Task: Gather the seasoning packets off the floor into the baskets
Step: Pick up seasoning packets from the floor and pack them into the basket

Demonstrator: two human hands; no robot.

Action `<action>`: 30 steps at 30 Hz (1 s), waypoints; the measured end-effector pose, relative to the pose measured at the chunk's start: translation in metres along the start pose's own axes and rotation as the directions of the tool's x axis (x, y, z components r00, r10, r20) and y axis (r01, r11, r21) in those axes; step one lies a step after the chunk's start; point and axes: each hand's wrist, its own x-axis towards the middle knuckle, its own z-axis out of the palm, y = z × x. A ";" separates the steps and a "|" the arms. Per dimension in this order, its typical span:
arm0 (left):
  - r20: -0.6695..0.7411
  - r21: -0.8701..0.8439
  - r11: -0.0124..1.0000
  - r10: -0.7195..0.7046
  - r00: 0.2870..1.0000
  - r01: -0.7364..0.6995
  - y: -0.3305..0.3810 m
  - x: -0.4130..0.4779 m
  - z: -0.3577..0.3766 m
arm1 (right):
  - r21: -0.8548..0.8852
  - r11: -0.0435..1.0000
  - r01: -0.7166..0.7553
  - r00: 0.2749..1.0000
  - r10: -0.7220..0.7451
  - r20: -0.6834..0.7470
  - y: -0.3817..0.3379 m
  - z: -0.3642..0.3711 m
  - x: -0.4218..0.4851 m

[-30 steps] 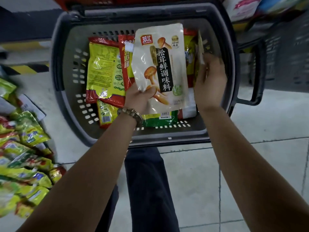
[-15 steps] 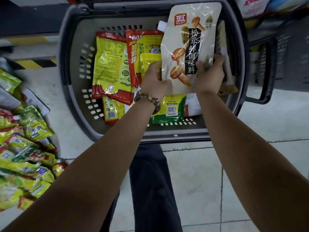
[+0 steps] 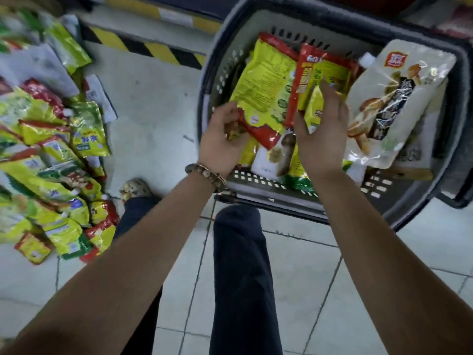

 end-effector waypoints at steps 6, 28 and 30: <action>-0.169 -0.033 0.998 -0.059 0.984 0.054 -0.047 -0.011 -0.142 | 0.042 0.977 0.210 0.925 -0.212 0.316 -0.133 0.089 -0.023; -0.474 -0.396 0.791 -0.611 0.634 0.466 -0.326 -0.082 -0.465 | -0.171 0.930 0.326 0.397 0.029 0.917 -0.379 0.474 -0.150; -0.465 -0.453 0.761 -0.646 0.605 0.464 -0.346 -0.078 -0.465 | -0.191 0.940 0.282 0.370 0.077 0.926 -0.380 0.509 -0.161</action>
